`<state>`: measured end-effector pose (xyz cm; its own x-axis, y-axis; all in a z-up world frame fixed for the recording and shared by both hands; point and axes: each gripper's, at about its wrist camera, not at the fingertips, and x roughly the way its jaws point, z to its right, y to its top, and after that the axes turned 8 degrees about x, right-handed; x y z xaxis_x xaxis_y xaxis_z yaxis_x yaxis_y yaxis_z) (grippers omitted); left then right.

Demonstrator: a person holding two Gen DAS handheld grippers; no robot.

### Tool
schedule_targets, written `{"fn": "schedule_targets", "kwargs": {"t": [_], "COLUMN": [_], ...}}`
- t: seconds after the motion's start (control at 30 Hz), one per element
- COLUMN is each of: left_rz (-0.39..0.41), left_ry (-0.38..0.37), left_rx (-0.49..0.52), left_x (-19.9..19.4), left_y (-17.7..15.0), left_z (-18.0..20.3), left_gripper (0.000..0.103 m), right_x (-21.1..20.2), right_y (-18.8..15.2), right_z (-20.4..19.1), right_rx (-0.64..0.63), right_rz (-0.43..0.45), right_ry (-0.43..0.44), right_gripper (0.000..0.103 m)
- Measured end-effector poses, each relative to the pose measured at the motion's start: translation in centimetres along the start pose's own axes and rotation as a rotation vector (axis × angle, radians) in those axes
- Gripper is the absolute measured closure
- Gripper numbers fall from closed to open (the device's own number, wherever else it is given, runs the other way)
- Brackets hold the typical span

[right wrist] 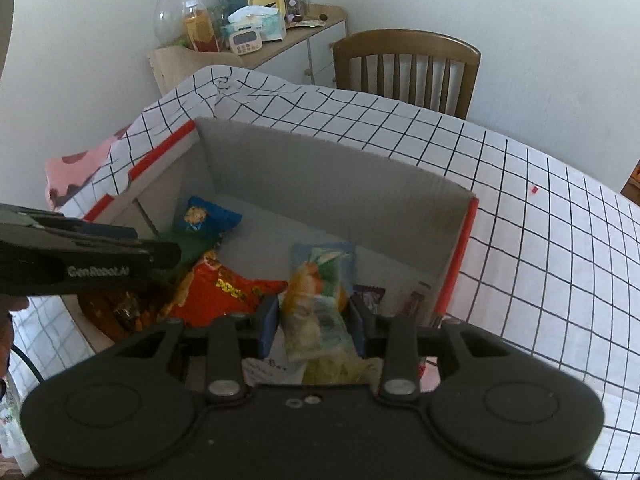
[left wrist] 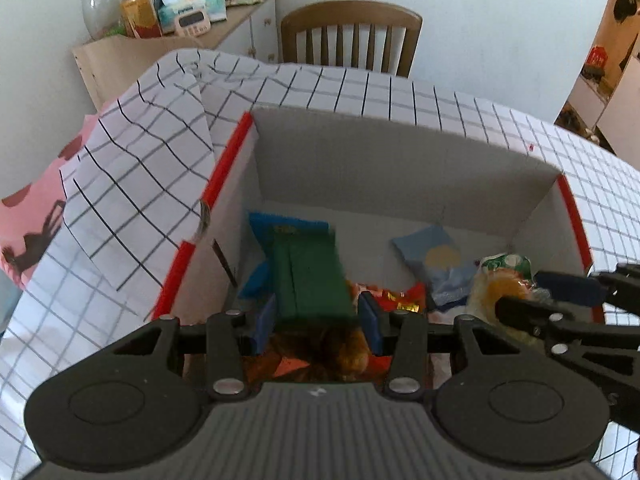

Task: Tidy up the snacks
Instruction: 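Open both tools to drop the green pack and round snack into the box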

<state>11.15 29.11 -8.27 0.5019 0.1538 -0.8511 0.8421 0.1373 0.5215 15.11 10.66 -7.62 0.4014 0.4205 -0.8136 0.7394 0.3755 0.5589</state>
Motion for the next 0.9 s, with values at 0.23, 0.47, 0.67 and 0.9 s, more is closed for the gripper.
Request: {"fn": "schedule_targets", "kwargs": {"t": [0.23, 0.47, 0.67, 0.9], "left_rz": [0.023, 0.097, 0.18, 0.275], "left_ry": [0.006, 0.002, -0.019, -0.031], "left_rx": [0.021, 0.028, 0.028, 0.017], "left_x": [-0.4, -3.2, -6.5, -10.5], "left_y": [-0.4, -0.6, -1.2, -2.4], "left_z": [0.3, 0.9, 1.7, 2.4], "left_gripper": [0.058, 0.045, 0.036, 0.029], "right_x": [-0.5, -3.4, -6.9, -11.1], "right_y": [-0.1, -0.3, -0.8, -1.8], "right_z": [0.3, 0.7, 0.8, 1.0], "right_rx": [0.001, 0.008, 0.001, 0.002], "right_rz": [0.011, 0.07, 0.143, 0.242], "right_ry": [0.003, 0.03, 0.048, 0.069], "right_gripper": [0.064, 0.052, 0.037, 0.014]}}
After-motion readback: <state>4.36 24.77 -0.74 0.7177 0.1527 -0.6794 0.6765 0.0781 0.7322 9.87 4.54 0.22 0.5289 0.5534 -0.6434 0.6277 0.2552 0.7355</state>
